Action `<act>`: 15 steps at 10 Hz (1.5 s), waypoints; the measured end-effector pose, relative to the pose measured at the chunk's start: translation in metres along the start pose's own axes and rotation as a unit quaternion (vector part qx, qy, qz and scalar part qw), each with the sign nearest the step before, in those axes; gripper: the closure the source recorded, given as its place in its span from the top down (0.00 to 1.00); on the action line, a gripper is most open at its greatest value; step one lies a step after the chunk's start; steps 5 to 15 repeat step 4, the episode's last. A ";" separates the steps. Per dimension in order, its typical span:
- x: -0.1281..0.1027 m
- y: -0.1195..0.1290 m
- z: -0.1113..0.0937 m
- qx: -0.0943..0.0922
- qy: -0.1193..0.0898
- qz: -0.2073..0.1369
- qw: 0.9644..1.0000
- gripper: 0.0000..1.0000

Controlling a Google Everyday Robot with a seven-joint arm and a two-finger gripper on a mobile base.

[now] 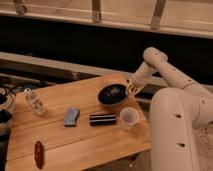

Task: Pick up the ceramic bowl

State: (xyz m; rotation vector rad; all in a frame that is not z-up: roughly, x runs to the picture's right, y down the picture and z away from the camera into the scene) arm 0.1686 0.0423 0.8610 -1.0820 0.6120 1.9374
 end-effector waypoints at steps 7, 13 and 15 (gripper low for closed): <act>0.000 0.002 0.005 0.000 0.006 -0.002 1.000 0.00; 0.000 0.002 0.005 0.000 0.006 -0.002 1.000 0.00; 0.000 0.002 0.005 0.000 0.006 -0.002 1.000 0.00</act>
